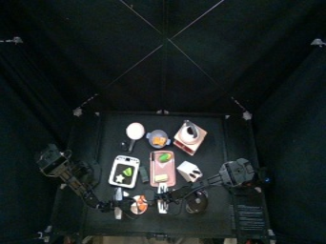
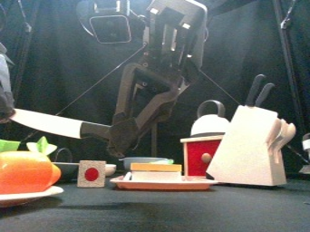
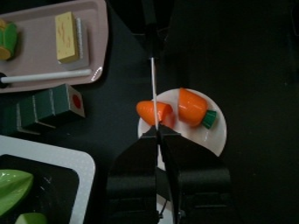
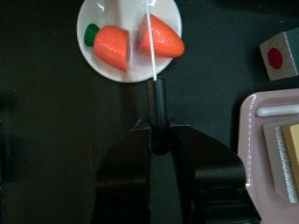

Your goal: Push knife holder up

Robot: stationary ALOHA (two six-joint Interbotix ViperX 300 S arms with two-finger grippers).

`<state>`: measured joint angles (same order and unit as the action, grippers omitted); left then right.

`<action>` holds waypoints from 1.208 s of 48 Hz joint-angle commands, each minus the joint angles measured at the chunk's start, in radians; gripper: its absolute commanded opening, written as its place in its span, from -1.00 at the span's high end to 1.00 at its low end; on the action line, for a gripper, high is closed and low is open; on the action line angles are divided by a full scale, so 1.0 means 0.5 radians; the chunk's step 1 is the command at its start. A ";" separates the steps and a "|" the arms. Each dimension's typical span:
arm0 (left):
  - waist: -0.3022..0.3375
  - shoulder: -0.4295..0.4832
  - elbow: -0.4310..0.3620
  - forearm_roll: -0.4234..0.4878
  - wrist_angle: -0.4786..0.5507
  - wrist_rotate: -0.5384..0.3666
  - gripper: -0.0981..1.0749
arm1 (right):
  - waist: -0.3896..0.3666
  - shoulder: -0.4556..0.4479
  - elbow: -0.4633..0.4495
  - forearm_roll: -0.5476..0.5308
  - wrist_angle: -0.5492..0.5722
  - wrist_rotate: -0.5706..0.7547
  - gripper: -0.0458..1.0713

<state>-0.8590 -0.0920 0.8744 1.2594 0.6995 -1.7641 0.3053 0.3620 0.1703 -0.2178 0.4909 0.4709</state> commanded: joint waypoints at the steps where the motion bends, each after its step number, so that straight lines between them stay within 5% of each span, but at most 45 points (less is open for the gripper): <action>1: -0.021 -0.034 -0.018 0.003 0.006 -0.006 0.18 | 0.000 -0.092 -0.012 -0.003 0.025 0.006 0.09; 7: 0.003 -0.098 -0.034 -0.003 0.052 -0.012 0.09 | -0.006 -0.178 0.000 -0.031 0.028 0.006 0.09; 20: 0.172 -0.393 -0.012 0.061 0.153 -0.009 -0.74 | -0.006 -0.426 0.077 0.114 0.181 0.015 0.09; 30: 0.282 -0.629 0.009 0.239 0.267 -0.015 -0.74 | -0.009 -0.641 0.092 0.430 0.485 0.043 0.08; 33: 0.350 -0.678 0.009 0.249 0.307 -0.015 -0.74 | -0.012 -0.712 0.107 0.466 0.641 0.218 0.08; 34: 0.436 -0.687 0.021 0.276 0.307 -0.015 -0.74 | -0.009 -0.810 0.123 0.322 0.859 0.574 0.08; 36: 0.494 -0.666 0.012 0.279 0.301 -0.015 -0.74 | 0.003 -0.890 0.126 0.199 0.985 0.782 0.08; 42: 0.611 -0.607 -0.025 0.331 0.288 -0.040 -0.74 | 0.101 -1.074 0.138 0.080 1.270 1.126 0.08; 58: 0.868 -0.368 -0.080 0.973 0.288 -0.746 -0.74 | 0.242 -1.724 0.555 0.147 1.614 1.712 0.08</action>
<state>-0.4433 -0.3007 0.8728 1.7012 0.8406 -2.0970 0.4295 -0.4326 0.4172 -0.1519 1.2824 1.2947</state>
